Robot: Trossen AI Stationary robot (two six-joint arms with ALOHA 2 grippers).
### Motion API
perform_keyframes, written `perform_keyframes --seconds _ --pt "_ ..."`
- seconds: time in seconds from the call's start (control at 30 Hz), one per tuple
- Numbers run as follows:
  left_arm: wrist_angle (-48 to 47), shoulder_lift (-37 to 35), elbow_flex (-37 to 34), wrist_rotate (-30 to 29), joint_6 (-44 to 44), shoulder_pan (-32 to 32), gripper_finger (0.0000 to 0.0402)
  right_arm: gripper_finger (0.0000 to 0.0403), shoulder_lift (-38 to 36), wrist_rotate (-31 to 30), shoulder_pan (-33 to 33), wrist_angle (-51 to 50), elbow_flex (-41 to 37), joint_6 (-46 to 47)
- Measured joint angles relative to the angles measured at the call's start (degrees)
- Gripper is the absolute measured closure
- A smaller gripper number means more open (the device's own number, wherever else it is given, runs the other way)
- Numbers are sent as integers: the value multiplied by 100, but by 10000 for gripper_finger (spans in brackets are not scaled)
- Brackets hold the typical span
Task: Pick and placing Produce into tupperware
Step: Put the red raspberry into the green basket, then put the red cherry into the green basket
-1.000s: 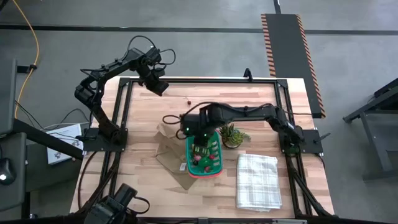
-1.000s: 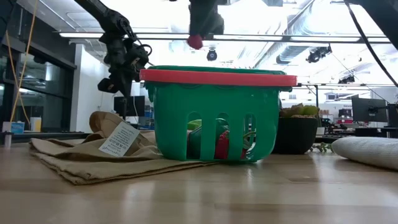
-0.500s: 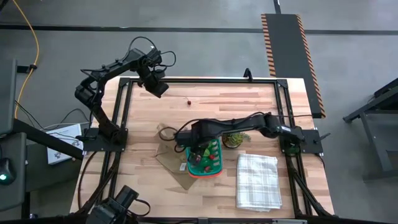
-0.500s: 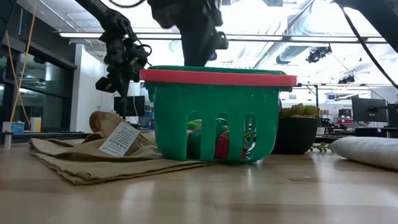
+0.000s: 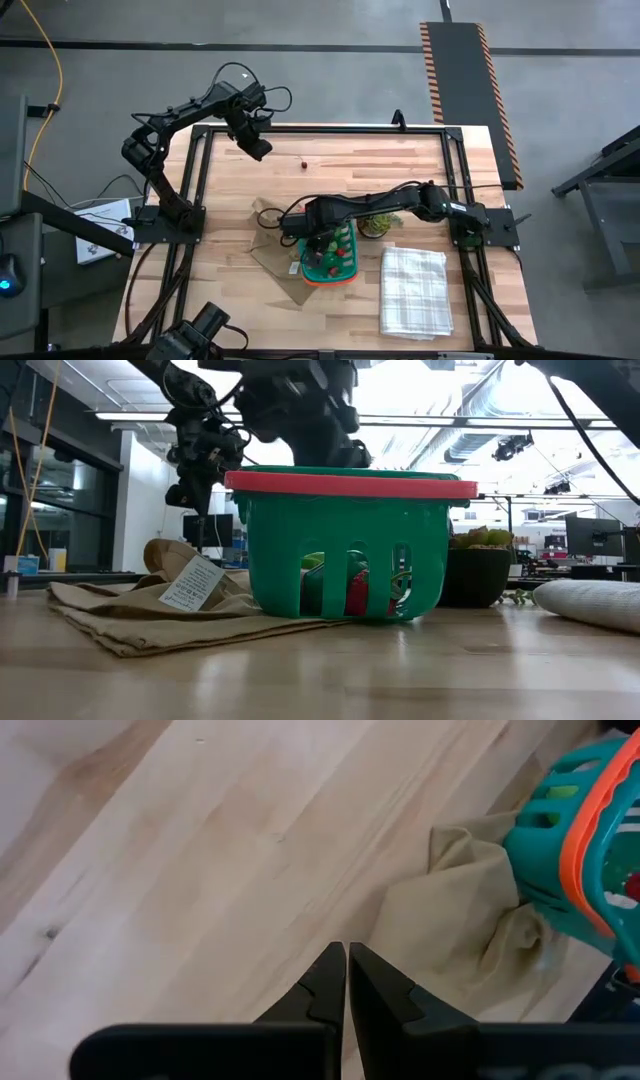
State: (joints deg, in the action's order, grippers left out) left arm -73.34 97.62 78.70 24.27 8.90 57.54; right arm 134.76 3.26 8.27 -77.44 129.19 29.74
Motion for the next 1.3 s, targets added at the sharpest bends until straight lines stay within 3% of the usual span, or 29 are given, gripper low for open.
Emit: perform_keyframes --seconds 0.3,0.7,1.03,1.2,1.3 --pt "53 0 0 -374 385 18 394 327 -9 145 0 139 0 358" --pt "175 0 -2 -409 481 20 394 321 -11 206 2 80 0 492" --pt "190 0 -2 -407 565 20 394 252 -13 273 0 -194 81 229" --pt "176 0 -2 -506 666 20 394 246 -15 28 0 -860 564 -95" --pt "76 0 -2 -665 878 17 394 245 -400 -29 -99 -1017 429 -284"
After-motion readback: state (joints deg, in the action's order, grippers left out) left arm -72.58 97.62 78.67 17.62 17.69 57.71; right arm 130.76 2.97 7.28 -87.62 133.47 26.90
